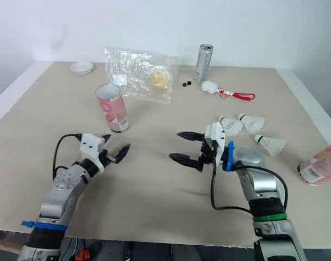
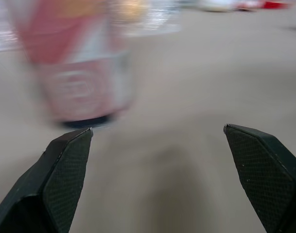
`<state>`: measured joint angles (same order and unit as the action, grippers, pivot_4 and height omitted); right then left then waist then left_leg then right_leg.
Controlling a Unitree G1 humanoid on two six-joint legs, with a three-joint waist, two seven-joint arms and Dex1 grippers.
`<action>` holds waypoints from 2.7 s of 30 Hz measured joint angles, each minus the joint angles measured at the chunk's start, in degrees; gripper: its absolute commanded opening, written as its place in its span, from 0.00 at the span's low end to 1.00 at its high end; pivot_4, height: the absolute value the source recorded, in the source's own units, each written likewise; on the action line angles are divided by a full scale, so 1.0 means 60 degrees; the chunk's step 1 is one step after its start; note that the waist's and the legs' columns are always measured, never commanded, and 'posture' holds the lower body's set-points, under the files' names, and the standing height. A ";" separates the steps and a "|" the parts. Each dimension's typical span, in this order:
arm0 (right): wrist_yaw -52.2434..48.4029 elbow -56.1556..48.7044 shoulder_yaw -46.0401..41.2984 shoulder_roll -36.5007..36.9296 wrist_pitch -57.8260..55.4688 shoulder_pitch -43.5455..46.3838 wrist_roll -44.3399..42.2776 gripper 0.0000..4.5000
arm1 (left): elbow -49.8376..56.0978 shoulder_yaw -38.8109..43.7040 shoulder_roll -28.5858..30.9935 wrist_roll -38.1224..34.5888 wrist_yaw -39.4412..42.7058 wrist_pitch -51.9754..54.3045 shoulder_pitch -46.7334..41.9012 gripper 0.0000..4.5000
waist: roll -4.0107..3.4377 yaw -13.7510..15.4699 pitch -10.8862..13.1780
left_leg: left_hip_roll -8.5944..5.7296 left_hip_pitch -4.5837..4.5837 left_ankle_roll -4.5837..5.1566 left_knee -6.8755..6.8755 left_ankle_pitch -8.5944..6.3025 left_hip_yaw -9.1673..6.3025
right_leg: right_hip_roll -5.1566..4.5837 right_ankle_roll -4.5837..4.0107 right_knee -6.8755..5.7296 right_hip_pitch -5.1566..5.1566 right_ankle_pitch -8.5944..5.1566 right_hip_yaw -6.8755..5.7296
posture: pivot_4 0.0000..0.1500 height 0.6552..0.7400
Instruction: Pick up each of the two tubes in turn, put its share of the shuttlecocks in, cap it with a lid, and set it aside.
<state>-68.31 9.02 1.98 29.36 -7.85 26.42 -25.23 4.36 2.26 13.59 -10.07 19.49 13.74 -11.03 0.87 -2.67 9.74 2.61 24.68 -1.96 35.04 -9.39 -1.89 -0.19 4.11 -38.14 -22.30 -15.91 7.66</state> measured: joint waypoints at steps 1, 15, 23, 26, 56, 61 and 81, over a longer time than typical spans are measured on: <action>0.0005 0.0132 0.0055 -0.0083 0.0065 0.0099 0.0112 0.98 | -0.0003 0.0098 -0.0102 0.0038 -0.0295 0.0074 0.0000 1.00 | 0.0000 -0.0001 0.0000 | 0.0000 0.0001 0.0000 0.0000 0.0000 0.0000 | 0.0001 0.0000 0.0000 0.0000 0.0000 -0.0001 | 1.00 1.00; 0.0383 0.0398 0.0069 -0.0250 0.0316 0.0278 0.0708 0.98 | -0.2521 0.0152 -0.0138 0.0186 -0.0482 -0.0295 -0.1886 1.00 | 0.0000 0.0000 0.0000 | -0.0002 0.0002 -0.0009 0.0002 0.0006 -0.0002 | 0.0004 0.0005 -0.0001 -0.0002 0.0010 -0.0002 | 1.00 1.00; 0.0747 0.0235 0.0048 -0.0185 0.0298 0.0242 0.0888 0.98 | -0.4915 0.0151 -0.0036 0.0269 -0.0048 -0.1116 -0.3453 1.00 | 0.0000 0.0001 0.0000 | -0.0005 0.0006 -0.0009 0.0002 0.0006 -0.0005 | 0.0004 0.0007 -0.0001 -0.0004 0.0009 -0.0006 | 1.00 1.00; 0.0855 0.0064 0.0043 -0.0125 0.0299 0.0194 0.0918 0.98 | -0.6407 0.0161 0.0003 0.0360 0.0141 -0.1724 -0.4349 1.00 | 0.0001 -0.0001 0.0001 | -0.0008 0.0009 -0.0010 0.0005 0.0007 -0.0005 | 0.0004 0.0014 0.0001 -0.0003 0.0011 -0.0004 | 1.00 1.00; 0.1429 -0.0698 -0.0036 -0.0209 -0.0430 0.0009 0.0507 1.00 | -0.8431 0.0402 0.0231 0.0371 0.1512 -0.3554 -0.5045 0.78 | 0.0001 -0.0015 0.0000 | -0.0008 0.0017 -0.0023 0.0003 0.0017 -0.0010 | 0.0004 0.0023 -0.0001 -0.0010 0.0015 -0.0004 | 1.00 1.00; 0.2177 -0.1989 -0.0552 -0.0037 -0.1058 -0.0818 0.0273 1.00 | -0.6414 -0.0608 0.0848 0.0394 0.3620 -0.3495 -0.4070 0.78 | 0.0001 0.0024 0.0001 | -0.0009 0.0059 -0.0026 -0.0001 0.0016 -0.0023 | 0.0001 -0.0025 -0.0001 -0.0042 0.0039 -0.0015 | 1.00 1.00; 0.7583 -0.6051 -0.2707 -0.0503 -0.3733 -0.3789 0.0153 1.00 | -0.1769 -0.4843 0.2784 0.0655 0.9590 0.1637 -0.5461 0.78 | -0.0005 -0.0016 -0.0003 | 0.0000 0.0068 -0.0005 0.0010 0.0031 -0.0021 | 0.0008 0.0004 -0.0008 -0.0062 0.0013 -0.0017 | 1.00 1.00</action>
<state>-22.82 -27.29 -14.27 26.34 -30.25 3.69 -24.31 -6.25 -26.80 30.29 -6.14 77.03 23.56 -43.80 0.84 -2.76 9.73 2.61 25.08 -1.99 35.10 -9.21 -2.02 -0.15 4.13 -38.19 -22.67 -15.83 7.55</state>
